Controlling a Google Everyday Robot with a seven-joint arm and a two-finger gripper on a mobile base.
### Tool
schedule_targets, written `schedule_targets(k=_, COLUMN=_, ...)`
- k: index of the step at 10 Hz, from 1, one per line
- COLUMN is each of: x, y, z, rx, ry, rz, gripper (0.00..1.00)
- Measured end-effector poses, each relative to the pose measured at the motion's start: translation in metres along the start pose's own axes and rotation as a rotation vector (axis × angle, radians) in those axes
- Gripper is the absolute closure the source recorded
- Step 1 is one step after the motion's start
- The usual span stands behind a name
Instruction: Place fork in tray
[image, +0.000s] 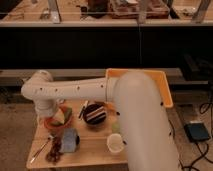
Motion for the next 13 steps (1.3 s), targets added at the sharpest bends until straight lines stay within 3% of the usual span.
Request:
schedule_targets(k=2, x=-0.008, y=-0.008, z=0.000, rx=-0.028, ry=0.020, rz=-0.023, gripper=0.34)
schedule_targets(k=4, x=-0.037, y=-0.026, z=0.012, rx=-0.034, ry=0.041, rz=-0.045, gripper=0.34)
schedule_targets(k=6, x=-0.046, y=-0.034, z=0.025, rx=-0.031, ry=0.048, rz=-0.056, gripper=0.34)
schedule_targets(k=13, x=-0.021, y=-0.034, z=0.077, rx=-0.021, ry=0.032, rz=-0.065, gripper=0.34)
